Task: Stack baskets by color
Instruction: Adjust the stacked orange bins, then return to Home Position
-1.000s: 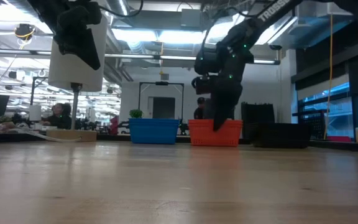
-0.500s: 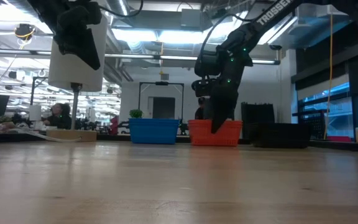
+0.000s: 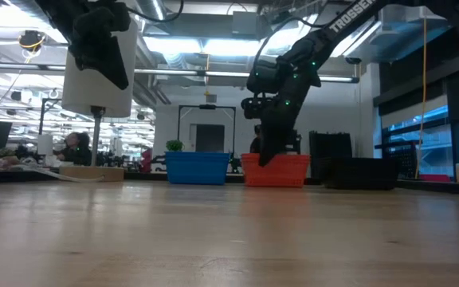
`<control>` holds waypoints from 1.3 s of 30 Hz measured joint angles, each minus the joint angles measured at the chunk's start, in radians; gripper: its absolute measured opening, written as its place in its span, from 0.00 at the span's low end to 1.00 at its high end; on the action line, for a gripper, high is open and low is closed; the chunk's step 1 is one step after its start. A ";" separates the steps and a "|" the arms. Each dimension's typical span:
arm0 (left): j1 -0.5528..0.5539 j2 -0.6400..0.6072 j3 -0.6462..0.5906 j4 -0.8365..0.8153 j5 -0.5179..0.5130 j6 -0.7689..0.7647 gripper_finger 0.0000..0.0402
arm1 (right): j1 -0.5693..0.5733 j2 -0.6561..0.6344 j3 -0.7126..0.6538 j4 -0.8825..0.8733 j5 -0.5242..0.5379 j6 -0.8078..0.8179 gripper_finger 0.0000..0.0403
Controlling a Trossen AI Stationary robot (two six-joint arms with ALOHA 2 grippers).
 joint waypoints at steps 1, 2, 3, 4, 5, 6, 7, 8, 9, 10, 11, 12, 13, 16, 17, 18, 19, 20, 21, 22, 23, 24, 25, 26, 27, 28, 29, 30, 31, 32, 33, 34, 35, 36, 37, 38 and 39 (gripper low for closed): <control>0.000 0.000 0.000 0.000 0.000 0.000 0.17 | -0.001 0.000 0.000 0.000 0.000 0.000 0.34; 0.000 0.000 0.000 0.000 0.000 0.000 0.17 | -0.001 0.000 0.000 0.000 0.000 0.000 0.34; 0.000 0.000 0.000 0.000 0.000 0.000 0.17 | -0.001 0.000 0.000 0.000 0.000 0.001 0.34; 0.000 0.000 0.000 0.000 0.000 0.000 0.17 | 0.000 -0.005 0.000 -0.005 -0.007 0.005 0.34; 0.000 0.000 0.000 0.000 0.000 0.000 0.17 | 0.006 -0.010 0.001 -0.020 -0.033 0.016 0.34; 0.000 0.000 0.000 0.000 0.000 0.000 0.17 | 0.012 -0.016 0.010 -0.052 -0.077 0.028 0.34; 0.000 0.000 0.000 0.000 0.001 -0.001 0.17 | 0.019 -0.026 0.021 -0.085 -0.125 0.044 0.34; 0.000 0.000 0.000 0.000 0.002 -0.001 0.17 | 0.030 -0.040 0.030 -0.120 -0.169 0.056 0.34; 0.000 0.000 0.000 -0.001 0.002 0.000 0.17 | 0.044 -0.060 0.033 -0.141 -0.211 0.067 0.34; 0.000 0.000 0.000 -0.004 0.002 0.002 0.17 | 0.056 -0.083 0.032 -0.159 -0.249 0.076 0.34; 0.000 0.000 0.000 -0.011 0.002 0.001 0.17 | 0.068 -0.110 0.021 -0.163 -0.285 0.079 0.34; -0.002 0.000 0.000 -0.019 0.002 -0.007 0.17 | 0.080 -0.140 0.005 -0.165 -0.318 0.079 0.34; -0.006 -0.002 -0.003 -0.020 -0.003 -0.024 0.17 | 0.092 -0.175 -0.016 -0.160 -0.343 0.080 0.34; -0.029 -0.051 -0.069 0.006 -0.066 -0.079 0.17 | 0.130 -0.305 -0.135 -0.056 -0.364 0.130 0.34; -0.040 -0.072 -0.103 0.025 -0.091 -0.106 0.17 | 0.145 -0.359 -0.191 -0.003 -0.354 0.161 0.34; -0.053 -0.096 -0.143 0.045 -0.114 -0.133 0.17 | 0.161 -0.417 -0.252 0.049 -0.330 0.202 0.34; -0.066 -0.122 -0.180 0.064 -0.130 -0.155 0.17 | 0.180 -0.478 -0.315 0.101 -0.299 0.247 0.34; -0.078 -0.151 -0.215 0.094 -0.135 -0.168 0.17 | 0.198 -0.542 -0.383 0.153 -0.261 0.293 0.34; -0.090 -0.182 -0.246 0.123 -0.135 -0.172 0.17 | 0.219 -0.605 -0.445 0.201 -0.212 0.334 0.34; -0.100 -0.217 -0.269 0.139 -0.137 -0.174 0.17 | 0.243 -0.667 -0.502 0.249 -0.166 0.375 0.34; -0.109 -0.249 -0.290 0.165 -0.140 -0.176 0.17 | 0.268 -0.730 -0.555 0.306 -0.123 0.419 0.34; -0.117 -0.279 -0.306 0.189 -0.146 -0.176 0.17 | 0.294 -0.788 -0.601 0.356 -0.083 0.464 0.34; -0.126 -0.308 -0.318 0.198 -0.155 -0.173 0.17 | 0.324 -0.845 -0.644 0.399 -0.048 0.498 0.34; -0.135 -0.336 -0.328 0.198 -0.171 -0.169 0.17 | 0.356 -0.899 -0.686 0.445 -0.009 0.521 0.34; -0.145 -0.365 -0.338 0.199 -0.192 -0.162 0.17 | 0.384 -0.945 -0.722 0.480 0.027 0.528 0.34; -0.156 -0.391 -0.349 0.213 -0.213 -0.153 0.17 | 0.414 -0.995 -0.762 0.514 0.068 0.526 0.34; -0.165 -0.418 -0.364 0.233 -0.230 -0.139 0.17 | 0.439 -1.037 -0.798 0.549 0.100 0.523 0.34; -0.175 -0.446 -0.383 0.260 -0.240 -0.119 0.17 | 0.461 -1.075 -0.829 0.584 0.124 0.521 0.34; -0.184 -0.470 -0.402 0.289 -0.241 -0.095 0.17 | 0.480 -1.113 -0.859 0.613 0.141 0.520 0.34; -0.192 -0.495 -0.424 0.325 -0.236 -0.068 0.17 | 0.495 -1.149 -0.889 0.635 0.152 0.521 0.34; -0.199 -0.520 -0.447 0.366 -0.235 -0.036 0.17 | 0.508 -1.179 -0.916 0.657 0.156 0.523 0.34; -0.204 -0.543 -0.466 0.402 -0.233 -0.006 0.17 | 0.518 -1.207 -0.942 0.677 0.162 0.524 0.34; -0.207 -0.569 -0.486 0.435 -0.227 0.025 0.17 | 0.526 -1.237 -0.968 0.690 0.176 0.521 0.34; -0.208 -0.592 -0.504 0.464 -0.218 0.047 0.17 | 0.530 -1.264 -0.993 0.692 0.191 0.520 0.34; -0.208 -0.616 -0.522 0.488 -0.208 0.066 0.17 | 0.534 -1.289 -1.016 0.698 0.207 0.522 0.34; -0.208 -0.644 -0.540 0.500 -0.198 0.081 0.17 | 0.536 -1.317 -1.042 0.702 0.227 0.528 0.34; -0.208 -0.671 -0.555 0.505 -0.187 0.086 0.17 | 0.539 -1.344 -1.068 0.708 0.245 0.539 0.34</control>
